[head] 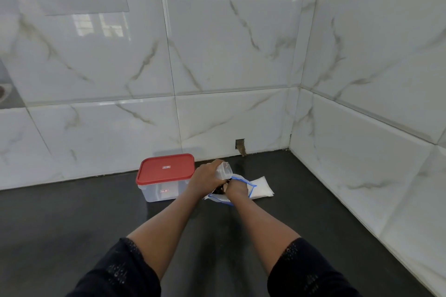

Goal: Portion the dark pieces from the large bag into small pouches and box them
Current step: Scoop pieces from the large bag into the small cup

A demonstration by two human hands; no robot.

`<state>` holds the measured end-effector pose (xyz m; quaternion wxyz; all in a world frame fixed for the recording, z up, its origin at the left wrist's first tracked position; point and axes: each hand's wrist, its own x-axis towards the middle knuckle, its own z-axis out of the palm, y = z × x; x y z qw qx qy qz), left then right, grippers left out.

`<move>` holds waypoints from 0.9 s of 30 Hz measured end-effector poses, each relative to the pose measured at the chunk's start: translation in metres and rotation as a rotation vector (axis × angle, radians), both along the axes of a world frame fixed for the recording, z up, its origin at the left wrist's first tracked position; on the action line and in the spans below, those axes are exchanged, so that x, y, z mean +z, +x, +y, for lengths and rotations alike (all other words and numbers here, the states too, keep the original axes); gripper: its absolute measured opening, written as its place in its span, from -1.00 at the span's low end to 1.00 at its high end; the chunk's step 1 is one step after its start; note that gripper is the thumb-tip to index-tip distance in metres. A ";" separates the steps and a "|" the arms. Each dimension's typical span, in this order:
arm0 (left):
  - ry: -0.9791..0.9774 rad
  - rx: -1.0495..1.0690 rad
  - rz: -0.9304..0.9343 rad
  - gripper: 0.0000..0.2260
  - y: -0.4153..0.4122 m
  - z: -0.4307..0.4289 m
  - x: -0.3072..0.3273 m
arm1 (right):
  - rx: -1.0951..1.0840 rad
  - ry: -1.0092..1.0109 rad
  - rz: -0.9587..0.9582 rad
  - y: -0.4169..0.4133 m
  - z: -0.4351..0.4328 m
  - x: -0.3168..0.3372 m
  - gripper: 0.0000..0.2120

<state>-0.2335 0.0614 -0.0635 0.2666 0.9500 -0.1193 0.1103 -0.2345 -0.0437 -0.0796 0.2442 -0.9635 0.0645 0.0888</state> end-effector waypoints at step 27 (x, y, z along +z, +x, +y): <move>-0.015 -0.012 0.002 -0.51 0.012 0.022 -0.003 | 0.102 0.024 0.018 0.005 0.002 0.002 -0.68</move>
